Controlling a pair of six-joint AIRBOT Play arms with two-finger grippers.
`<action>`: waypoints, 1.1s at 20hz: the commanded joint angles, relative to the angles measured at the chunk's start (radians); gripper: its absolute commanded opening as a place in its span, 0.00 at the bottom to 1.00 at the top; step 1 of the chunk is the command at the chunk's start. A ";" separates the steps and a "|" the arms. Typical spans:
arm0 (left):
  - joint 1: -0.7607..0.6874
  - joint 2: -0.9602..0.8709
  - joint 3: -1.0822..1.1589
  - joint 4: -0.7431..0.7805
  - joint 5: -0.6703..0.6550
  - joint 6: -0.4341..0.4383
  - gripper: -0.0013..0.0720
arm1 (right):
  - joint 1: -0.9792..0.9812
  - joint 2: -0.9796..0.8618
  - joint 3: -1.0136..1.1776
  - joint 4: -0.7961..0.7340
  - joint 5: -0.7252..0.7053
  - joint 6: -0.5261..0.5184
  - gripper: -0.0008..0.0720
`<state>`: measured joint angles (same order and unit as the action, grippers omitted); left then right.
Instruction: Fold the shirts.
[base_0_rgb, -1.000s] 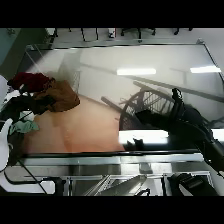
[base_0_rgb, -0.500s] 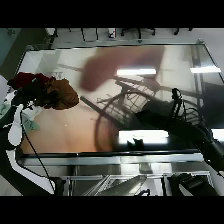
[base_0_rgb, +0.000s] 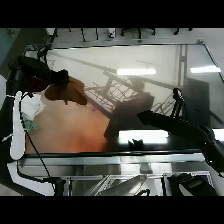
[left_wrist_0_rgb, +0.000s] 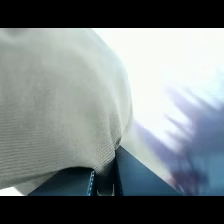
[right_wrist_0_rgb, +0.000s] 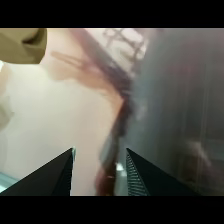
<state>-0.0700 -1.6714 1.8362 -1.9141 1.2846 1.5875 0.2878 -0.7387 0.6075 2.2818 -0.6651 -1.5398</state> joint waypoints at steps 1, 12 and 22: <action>-0.174 0.137 -0.071 0.001 0.098 0.000 0.05 | -0.052 0.050 0.011 -0.016 -0.127 -0.009 0.52; -0.613 0.212 -0.574 -0.002 -0.187 -0.180 0.52 | -0.271 0.159 0.010 -0.023 -0.518 -0.010 0.52; -0.185 0.438 -0.544 0.008 0.190 -0.175 0.94 | -0.591 0.106 0.010 -0.022 -0.777 -0.195 0.53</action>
<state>-0.3965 -1.3258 1.3800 -1.9041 1.3941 1.3922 -0.1932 -0.6033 0.6178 2.2597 -1.3472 -1.6672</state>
